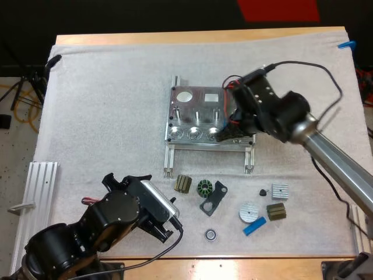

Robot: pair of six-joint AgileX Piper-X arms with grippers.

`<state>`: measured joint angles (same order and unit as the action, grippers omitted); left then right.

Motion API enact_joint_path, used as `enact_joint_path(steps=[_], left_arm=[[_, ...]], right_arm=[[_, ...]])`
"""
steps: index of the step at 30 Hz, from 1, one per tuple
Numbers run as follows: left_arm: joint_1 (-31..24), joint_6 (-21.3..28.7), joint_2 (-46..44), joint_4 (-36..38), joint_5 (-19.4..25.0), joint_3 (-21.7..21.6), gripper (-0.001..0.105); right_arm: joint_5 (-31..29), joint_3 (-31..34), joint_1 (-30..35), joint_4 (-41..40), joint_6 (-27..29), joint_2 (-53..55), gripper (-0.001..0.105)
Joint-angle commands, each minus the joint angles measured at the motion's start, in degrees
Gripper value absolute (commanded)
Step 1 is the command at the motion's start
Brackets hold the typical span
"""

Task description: Load cells from left to right

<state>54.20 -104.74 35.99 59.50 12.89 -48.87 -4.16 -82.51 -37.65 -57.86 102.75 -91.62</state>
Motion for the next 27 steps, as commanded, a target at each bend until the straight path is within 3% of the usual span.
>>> enact_joint_path(steps=[1, 8, 27], left_arm=[[0.29, -0.88, -0.2, -0.7, 2.48, -0.03, 0.064], [0.29, -0.88, -0.2, -1.13, 2.97, -0.04, 0.064], [0.29, -0.88, -0.2, -1.13, 2.97, -0.04, 0.064]], right_arm=[[-0.39, -1.31, 0.16, -1.65, 1.66, -1.24, 0.0], [-6.0, -2.65, 0.34, -2.13, 2.87, -6.9, 0.0], [-5.29, -2.65, 2.87, -0.72, 4.25, -11.45, 0.0]])
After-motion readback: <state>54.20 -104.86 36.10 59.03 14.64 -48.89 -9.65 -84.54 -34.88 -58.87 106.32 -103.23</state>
